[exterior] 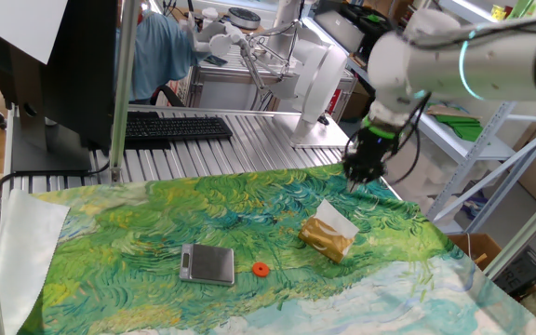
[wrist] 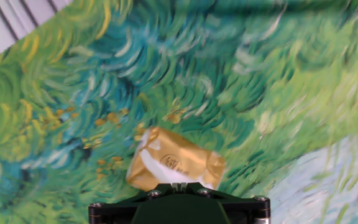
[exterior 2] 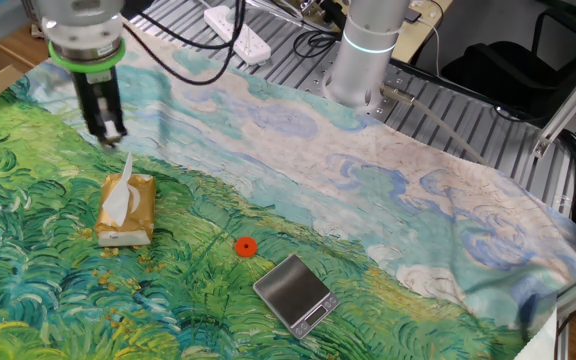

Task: Pull out a napkin

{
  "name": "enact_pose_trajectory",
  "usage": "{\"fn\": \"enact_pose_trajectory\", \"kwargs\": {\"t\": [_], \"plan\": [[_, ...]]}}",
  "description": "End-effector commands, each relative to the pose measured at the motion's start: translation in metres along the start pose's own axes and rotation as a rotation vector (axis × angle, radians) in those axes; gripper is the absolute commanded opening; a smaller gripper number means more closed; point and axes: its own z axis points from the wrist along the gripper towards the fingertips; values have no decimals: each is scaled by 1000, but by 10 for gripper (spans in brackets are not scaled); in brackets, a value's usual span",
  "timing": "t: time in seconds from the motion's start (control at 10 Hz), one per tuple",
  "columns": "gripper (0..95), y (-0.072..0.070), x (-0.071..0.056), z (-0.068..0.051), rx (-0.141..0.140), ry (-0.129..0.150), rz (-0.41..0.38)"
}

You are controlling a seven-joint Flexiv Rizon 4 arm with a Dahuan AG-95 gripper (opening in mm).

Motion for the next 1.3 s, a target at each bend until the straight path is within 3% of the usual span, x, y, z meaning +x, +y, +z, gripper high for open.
{"fn": "enact_pose_trajectory", "kwargs": {"t": [0.1, 0.9, 1.3], "plan": [[0, -3, 6, -1, 3, -13, -56], [0, -2, 6, -2, 5, -11, -91], [0, -2, 6, -2, 6, -11, -174]]}}
